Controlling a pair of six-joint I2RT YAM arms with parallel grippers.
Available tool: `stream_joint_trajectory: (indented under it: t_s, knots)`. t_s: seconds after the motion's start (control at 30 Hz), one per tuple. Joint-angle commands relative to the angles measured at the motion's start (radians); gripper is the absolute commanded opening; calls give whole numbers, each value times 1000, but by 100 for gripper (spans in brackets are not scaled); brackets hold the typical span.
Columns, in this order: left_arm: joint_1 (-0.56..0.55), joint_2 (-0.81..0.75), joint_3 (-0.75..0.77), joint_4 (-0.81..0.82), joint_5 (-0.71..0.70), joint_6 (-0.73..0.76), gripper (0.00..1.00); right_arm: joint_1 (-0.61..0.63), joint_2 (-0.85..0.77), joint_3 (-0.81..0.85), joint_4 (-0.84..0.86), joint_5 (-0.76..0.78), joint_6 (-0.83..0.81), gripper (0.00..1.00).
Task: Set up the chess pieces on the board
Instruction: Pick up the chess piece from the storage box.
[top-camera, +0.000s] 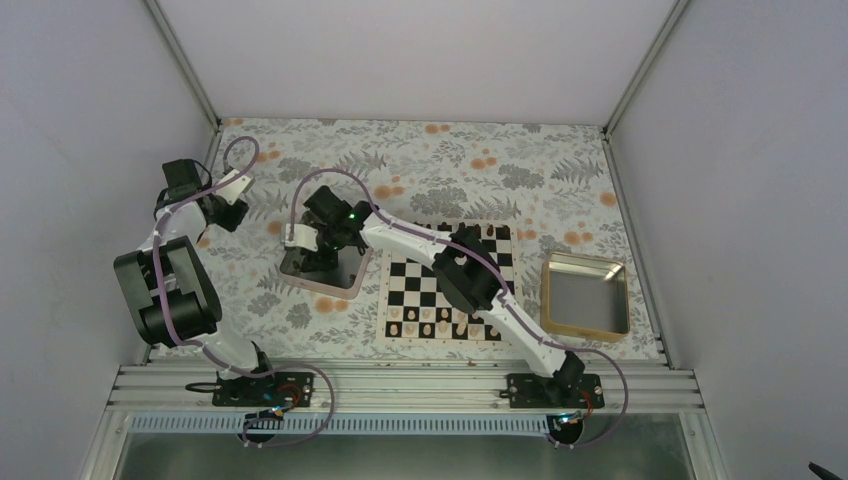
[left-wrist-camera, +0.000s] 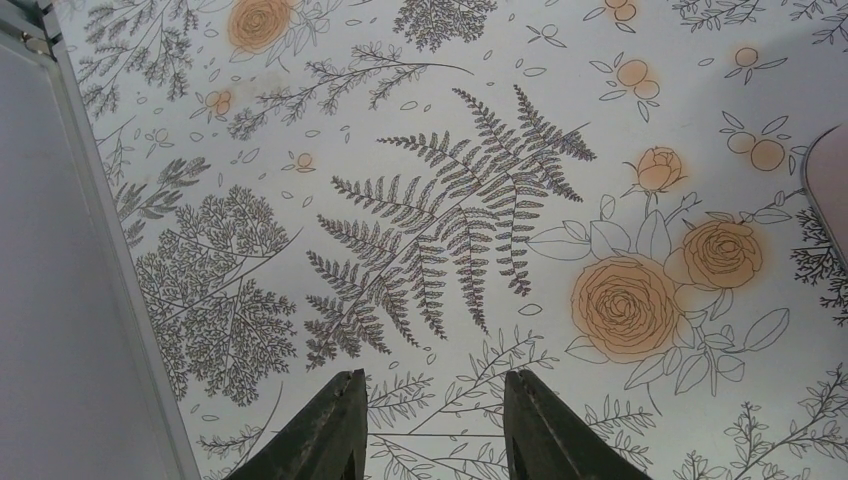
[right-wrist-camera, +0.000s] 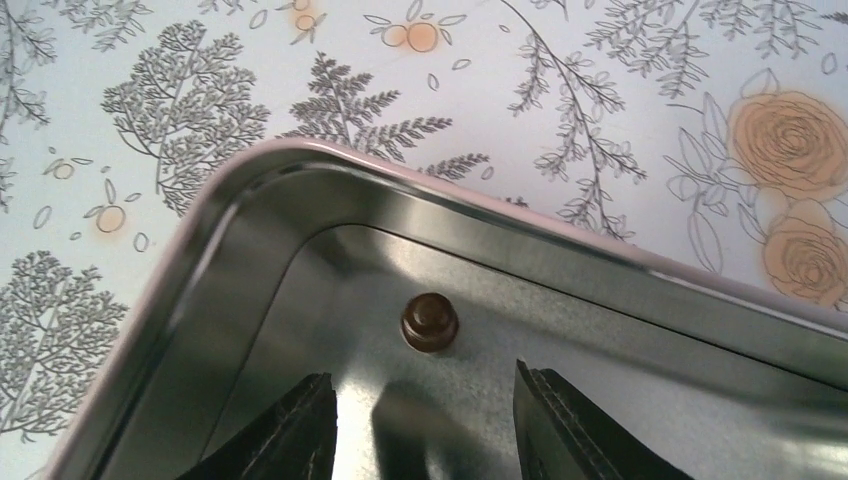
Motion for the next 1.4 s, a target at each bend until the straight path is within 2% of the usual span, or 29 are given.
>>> stream_joint_trajectory:
  t_s: [0.0, 0.9, 1.37]
  knots:
    - [5, -21, -13, 19, 29, -11, 35, 24, -28, -1, 10, -41, -16, 46]
    - [5, -32, -36, 32, 31, -16, 32, 31, 43, 70, 66, -46, -4, 44]
    - [5, -34, -43, 30, 43, -13, 31, 28, 53, 39, 80, -44, -6, 43]
